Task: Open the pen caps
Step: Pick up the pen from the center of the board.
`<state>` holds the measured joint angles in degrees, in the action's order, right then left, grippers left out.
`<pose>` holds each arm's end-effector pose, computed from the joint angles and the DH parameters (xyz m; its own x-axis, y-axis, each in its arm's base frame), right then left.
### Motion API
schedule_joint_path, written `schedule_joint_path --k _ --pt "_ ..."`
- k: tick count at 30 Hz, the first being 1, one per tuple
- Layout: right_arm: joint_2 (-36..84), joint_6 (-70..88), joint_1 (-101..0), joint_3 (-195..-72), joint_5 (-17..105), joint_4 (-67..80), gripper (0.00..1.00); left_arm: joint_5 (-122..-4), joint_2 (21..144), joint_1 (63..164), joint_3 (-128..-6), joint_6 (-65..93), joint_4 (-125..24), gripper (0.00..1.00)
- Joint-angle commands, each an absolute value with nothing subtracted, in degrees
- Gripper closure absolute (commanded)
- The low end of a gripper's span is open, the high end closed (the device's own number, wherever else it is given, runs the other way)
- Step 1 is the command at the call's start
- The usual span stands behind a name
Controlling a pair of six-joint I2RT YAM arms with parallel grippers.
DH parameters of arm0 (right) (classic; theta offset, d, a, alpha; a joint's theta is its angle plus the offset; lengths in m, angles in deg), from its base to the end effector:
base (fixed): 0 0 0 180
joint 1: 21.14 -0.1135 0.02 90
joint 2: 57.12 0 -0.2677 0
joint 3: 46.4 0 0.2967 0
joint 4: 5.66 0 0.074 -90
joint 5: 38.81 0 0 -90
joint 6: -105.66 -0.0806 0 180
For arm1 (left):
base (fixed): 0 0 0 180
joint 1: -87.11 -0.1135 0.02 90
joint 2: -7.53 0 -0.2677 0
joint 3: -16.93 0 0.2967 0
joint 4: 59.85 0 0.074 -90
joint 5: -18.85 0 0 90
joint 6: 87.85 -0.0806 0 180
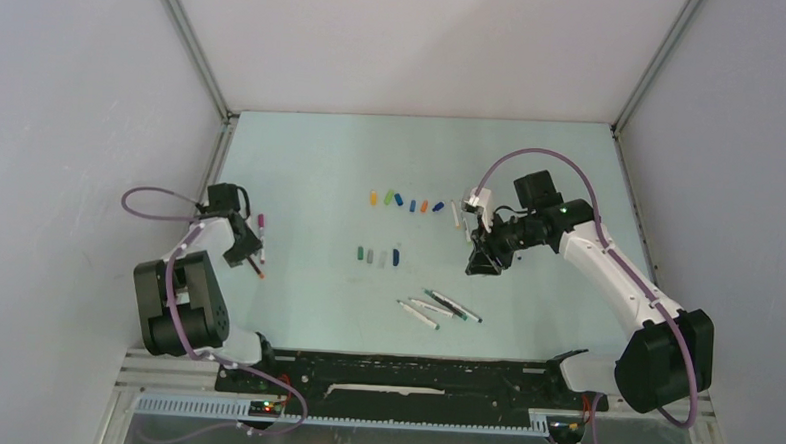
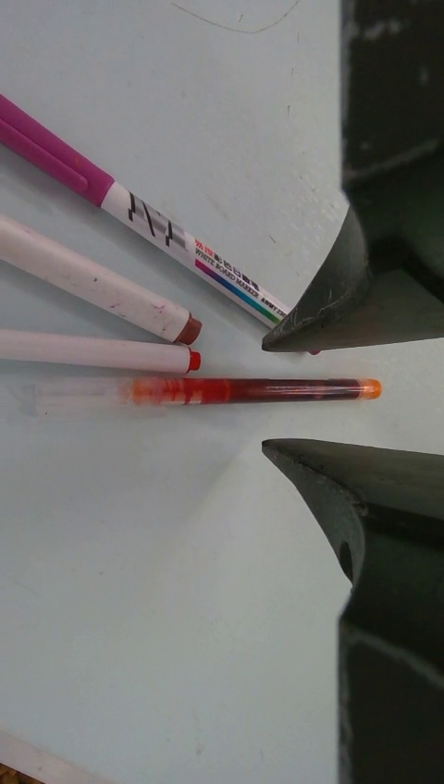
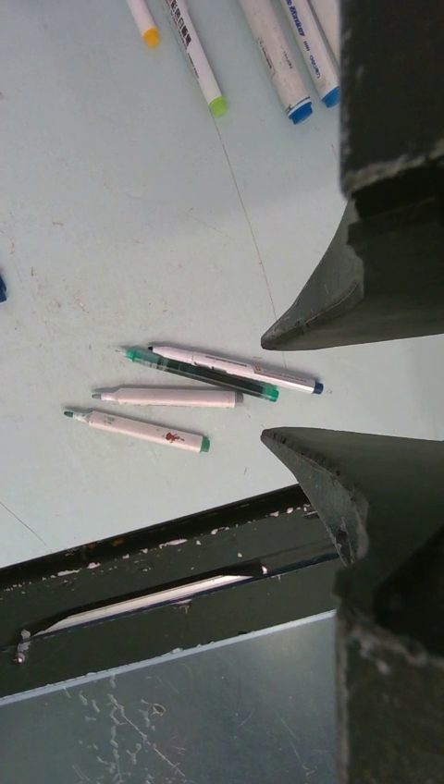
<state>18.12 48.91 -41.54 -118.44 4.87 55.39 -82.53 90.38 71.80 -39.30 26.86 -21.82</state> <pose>0.2650 0.1607 0.2390 -0.4125 -0.5574 -0.7205 -0.9105 0.2776 0.3065 0.3020 0.0992 0.1079 -0.6496 -0.6027 -0.4635 -0.6735 0.7390 -0.0170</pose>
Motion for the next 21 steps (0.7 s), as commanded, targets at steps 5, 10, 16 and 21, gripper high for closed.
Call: schedule_joint_path --k 5,10,16,21 --pt "18.38 49.84 -42.05 -120.27 4.30 56.02 0.61 -82.53 93.87 71.12 -43.19 25.62 -21.79 0.59" --pt "18.30 49.82 -42.14 -120.29 4.35 56.15 0.61 -82.83 95.99 71.12 -43.99 26.01 -20.38 0.65" --pt "18.21 49.84 -42.22 -120.29 4.35 56.10 0.61 -82.68 98.05 71.12 -44.74 26.41 -19.27 0.73" --pt "18.18 49.88 -42.19 -120.29 4.35 56.10 0.61 -82.71 97.76 71.12 -44.45 26.41 -18.92 0.88"
